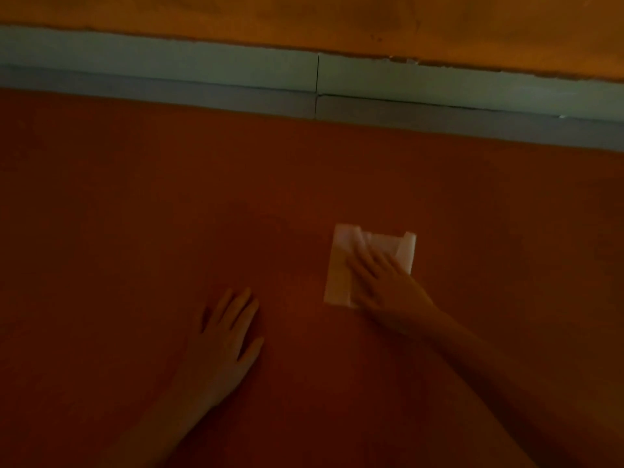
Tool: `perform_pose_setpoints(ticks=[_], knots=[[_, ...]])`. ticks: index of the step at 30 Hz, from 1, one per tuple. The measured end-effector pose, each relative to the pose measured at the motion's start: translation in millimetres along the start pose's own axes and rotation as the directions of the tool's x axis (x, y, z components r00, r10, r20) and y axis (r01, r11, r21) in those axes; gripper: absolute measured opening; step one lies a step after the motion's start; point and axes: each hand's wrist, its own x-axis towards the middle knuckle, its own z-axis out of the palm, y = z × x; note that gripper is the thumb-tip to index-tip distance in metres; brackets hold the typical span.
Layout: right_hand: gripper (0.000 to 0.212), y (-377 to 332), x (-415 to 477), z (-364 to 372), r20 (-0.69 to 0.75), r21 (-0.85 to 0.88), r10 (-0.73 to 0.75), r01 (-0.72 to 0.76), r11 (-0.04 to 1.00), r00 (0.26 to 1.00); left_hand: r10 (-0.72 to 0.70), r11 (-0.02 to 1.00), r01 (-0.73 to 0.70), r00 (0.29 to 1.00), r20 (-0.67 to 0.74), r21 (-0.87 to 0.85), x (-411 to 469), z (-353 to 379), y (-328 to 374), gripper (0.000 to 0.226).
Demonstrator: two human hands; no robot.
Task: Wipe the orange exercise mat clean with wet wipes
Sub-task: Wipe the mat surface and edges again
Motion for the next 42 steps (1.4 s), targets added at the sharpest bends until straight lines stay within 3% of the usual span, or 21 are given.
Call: perform_pose_setpoints(ticks=[3, 5, 7, 11, 13, 15, 19, 21, 24, 27, 31, 34, 36, 39, 42], knots=[[0.068, 22, 48, -17, -0.039, 0.041, 0.199, -0.198, 0.979, 0.979, -0.061, 0.997, 0.06, 0.998, -0.008, -0.04, 34, -12, -2, 0.092], [0.064, 18, 74, -26, -0.041, 0.123, 0.26, -0.253, 0.96, 0.965, -0.066, 0.998, 0.065, 0.997, -0.035, -0.028, 55, -22, -3, 0.091], [0.063, 9, 83, -28, -0.055, 0.131, 0.209, -0.201, 0.971, 0.976, -0.063, 0.998, 0.061, 0.996, -0.059, -0.031, 76, -29, -3, 0.09], [0.065, 28, 71, -25, -0.031, -0.034, -0.066, 0.065, 0.997, 0.997, -0.047, 0.998, 0.043, 0.992, -0.12, -0.038, 109, -37, -2, 0.089], [0.065, 56, 81, -34, -0.039, -0.06, -0.092, 0.09, 0.994, 0.995, -0.019, 0.999, 0.012, 0.99, -0.142, -0.05, 123, -41, 1, 0.088], [0.066, 76, 99, -49, -0.104, -0.025, 0.007, -0.01, 1.0, 0.995, 0.029, 0.999, -0.032, 0.987, -0.156, -0.019, 132, -47, 4, 0.088], [0.062, 72, 147, -64, -0.136, 0.147, 0.323, -0.303, 0.941, 0.937, -0.047, 0.998, 0.045, 0.998, 0.035, 0.044, 142, -53, 11, 0.086], [0.059, 53, 162, -64, -0.152, 0.164, 0.266, -0.241, 0.957, 0.952, -0.056, 0.997, 0.054, 0.997, 0.044, 0.062, 143, -55, 16, 0.087], [0.061, 44, 174, -67, -0.164, 0.067, 0.054, -0.043, 0.997, 0.985, -0.069, 0.995, 0.065, 0.996, 0.05, 0.082, 143, -58, 18, 0.086], [0.066, 74, 176, -78, -0.158, -0.02, 0.009, -0.012, 1.0, 0.987, -0.064, 0.997, 0.063, 0.998, 0.013, 0.036, 143, -56, 18, 0.086], [0.061, 145, 155, -82, -0.21, 0.044, 0.262, -0.259, 0.965, 0.942, -0.066, 0.997, 0.066, 0.998, 0.001, 0.051, 144, -53, 17, 0.087], [0.064, 173, 137, -89, -0.122, 0.282, 0.567, -0.52, 0.807, 0.814, -0.074, 0.994, 0.074, 0.997, 0.005, 0.076, 146, -52, 16, 0.088], [0.064, 161, 138, -83, -0.123, 0.315, 0.615, -0.557, 0.769, 0.779, -0.069, 0.994, 0.068, 0.998, 0.01, 0.086, 146, -50, 15, 0.088], [0.062, 116, 132, -56, -0.231, 0.142, 0.407, -0.384, 0.912, 0.884, -0.055, 0.997, 0.056, 0.998, -0.015, 0.057, 146, -49, 13, 0.087], [0.063, 59, 90, -27, -0.169, 0.059, 0.091, -0.082, 0.995, 0.981, -0.061, 0.994, 0.061, 0.998, 0.006, 0.093, 146, -49, 13, 0.087]])
